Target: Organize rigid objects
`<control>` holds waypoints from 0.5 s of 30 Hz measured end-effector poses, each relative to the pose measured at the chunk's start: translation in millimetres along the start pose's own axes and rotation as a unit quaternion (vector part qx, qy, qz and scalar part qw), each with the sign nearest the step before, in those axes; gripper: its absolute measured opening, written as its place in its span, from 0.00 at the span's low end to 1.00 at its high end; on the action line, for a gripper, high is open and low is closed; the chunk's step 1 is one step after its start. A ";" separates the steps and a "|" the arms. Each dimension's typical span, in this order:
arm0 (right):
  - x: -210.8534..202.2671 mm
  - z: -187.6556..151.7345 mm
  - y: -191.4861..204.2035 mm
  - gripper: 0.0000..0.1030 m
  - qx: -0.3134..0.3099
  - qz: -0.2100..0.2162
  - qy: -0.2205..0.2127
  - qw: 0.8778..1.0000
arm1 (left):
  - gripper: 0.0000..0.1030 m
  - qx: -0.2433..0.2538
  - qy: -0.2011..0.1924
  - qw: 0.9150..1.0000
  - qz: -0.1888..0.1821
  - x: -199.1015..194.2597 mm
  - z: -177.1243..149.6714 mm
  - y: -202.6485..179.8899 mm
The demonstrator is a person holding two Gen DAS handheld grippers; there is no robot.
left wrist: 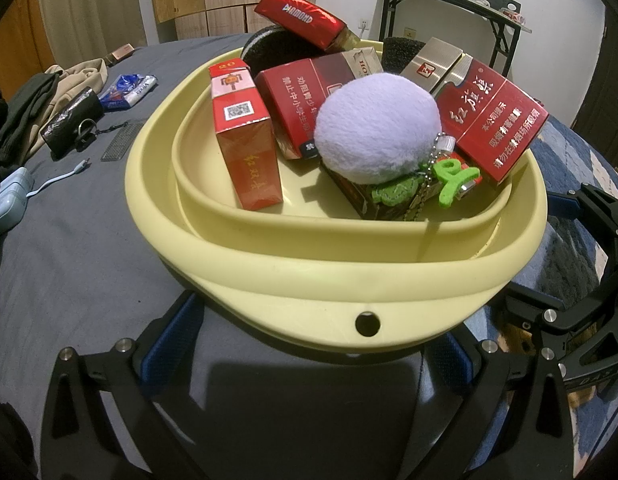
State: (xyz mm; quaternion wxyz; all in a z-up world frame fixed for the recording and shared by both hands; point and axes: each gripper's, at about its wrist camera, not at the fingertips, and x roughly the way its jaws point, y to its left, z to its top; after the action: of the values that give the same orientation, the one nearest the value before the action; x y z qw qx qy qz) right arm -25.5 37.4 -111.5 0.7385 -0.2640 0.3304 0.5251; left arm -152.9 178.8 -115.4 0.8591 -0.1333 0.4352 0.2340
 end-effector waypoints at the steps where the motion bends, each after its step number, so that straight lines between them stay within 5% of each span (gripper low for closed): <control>1: -0.1 0.0 0.0 1.00 0.000 0.000 0.000 1.000 | 1.00 0.000 0.000 1.000 0.000 -0.7 -0.6 0.5; 15: 0.0 -0.1 -0.1 1.00 0.000 0.000 0.000 1.000 | 1.00 0.000 0.000 1.000 0.000 0.0 0.0 0.0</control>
State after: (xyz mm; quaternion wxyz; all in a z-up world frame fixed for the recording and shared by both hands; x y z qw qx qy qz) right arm -25.4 37.3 -111.5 0.7385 -0.2640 0.3303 0.5252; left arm -152.9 178.8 -115.4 0.8591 -0.1334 0.4352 0.2340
